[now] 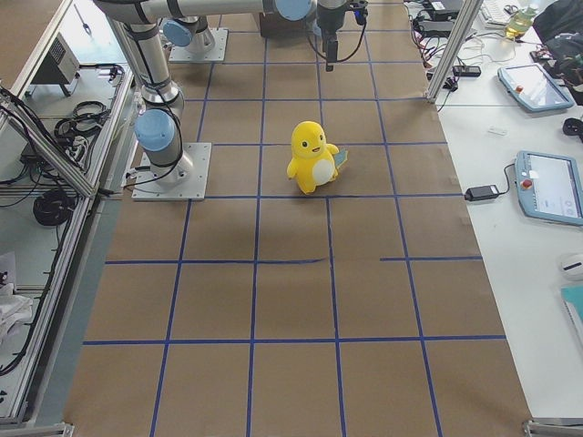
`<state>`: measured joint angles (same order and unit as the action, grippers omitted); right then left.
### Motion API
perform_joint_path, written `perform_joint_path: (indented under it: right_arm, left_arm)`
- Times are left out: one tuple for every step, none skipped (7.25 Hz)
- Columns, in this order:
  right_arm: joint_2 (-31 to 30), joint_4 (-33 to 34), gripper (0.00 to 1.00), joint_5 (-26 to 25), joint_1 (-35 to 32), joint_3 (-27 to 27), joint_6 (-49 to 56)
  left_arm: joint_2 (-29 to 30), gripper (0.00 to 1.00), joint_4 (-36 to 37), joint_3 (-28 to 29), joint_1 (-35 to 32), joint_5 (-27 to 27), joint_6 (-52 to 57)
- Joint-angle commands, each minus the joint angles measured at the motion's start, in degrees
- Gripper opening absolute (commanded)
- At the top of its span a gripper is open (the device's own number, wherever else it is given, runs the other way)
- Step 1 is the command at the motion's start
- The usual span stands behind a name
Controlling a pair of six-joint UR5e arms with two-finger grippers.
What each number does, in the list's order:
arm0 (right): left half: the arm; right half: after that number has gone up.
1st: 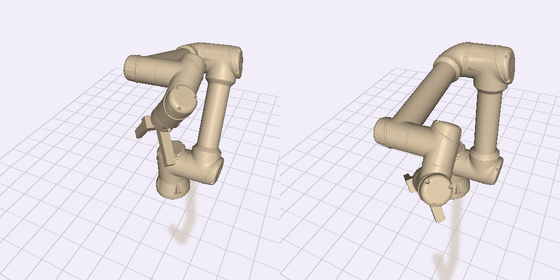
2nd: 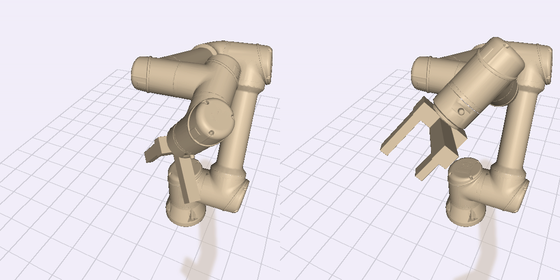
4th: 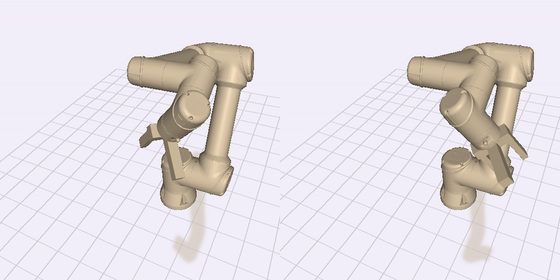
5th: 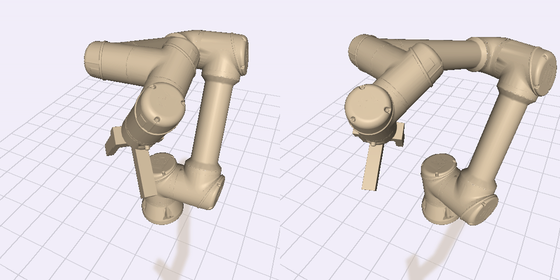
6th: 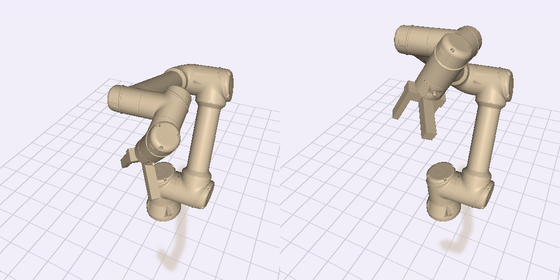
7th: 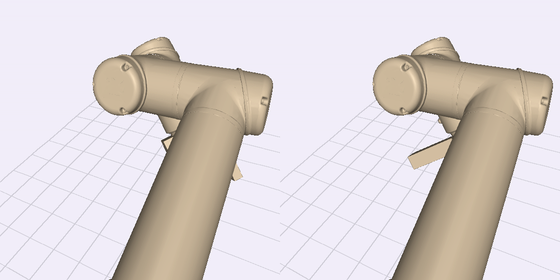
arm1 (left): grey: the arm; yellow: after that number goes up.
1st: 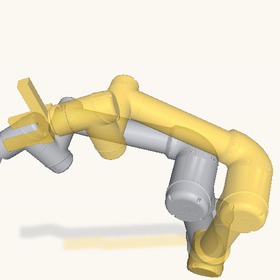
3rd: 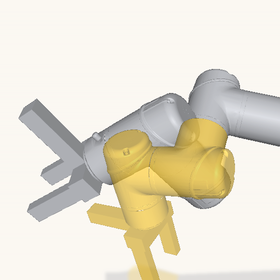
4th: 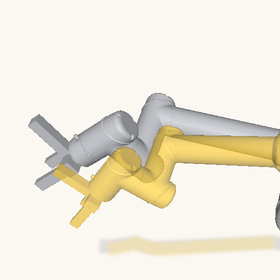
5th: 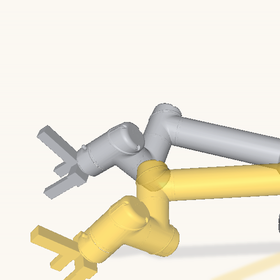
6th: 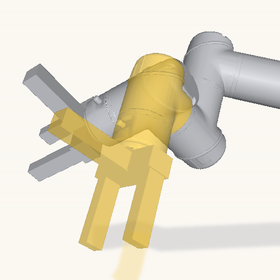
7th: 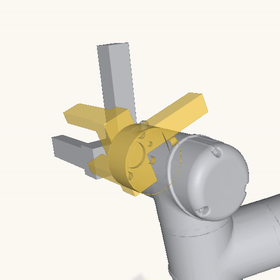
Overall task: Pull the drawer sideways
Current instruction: 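Pull the handle with the left gripper, sliding the drawer out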
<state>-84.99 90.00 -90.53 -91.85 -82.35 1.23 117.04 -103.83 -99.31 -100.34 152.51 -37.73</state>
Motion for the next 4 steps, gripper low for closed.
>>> perform_joint_path:
  right_arm:
    - [0.0,0.0,1.0,0.0,0.0,0.0,0.1]
    - [0.0,0.0,1.0,0.0,0.0,0.0,0.0]
    - [0.0,0.0,1.0,0.0,0.0,0.0,0.0]
    - [0.0,0.0,1.0,0.0,0.0,0.0,0.1]
  left_arm:
    - [0.0,0.0,0.4,0.4,-1.3,-1.0,0.0]
    - [0.0,0.0,0.8,0.4,-1.4,-1.1,0.0]
    - [0.0,0.0,0.8,0.4,-1.6,-1.0,0.0]
    - [0.0,0.0,0.8,0.4,-1.8,-1.1,0.0]
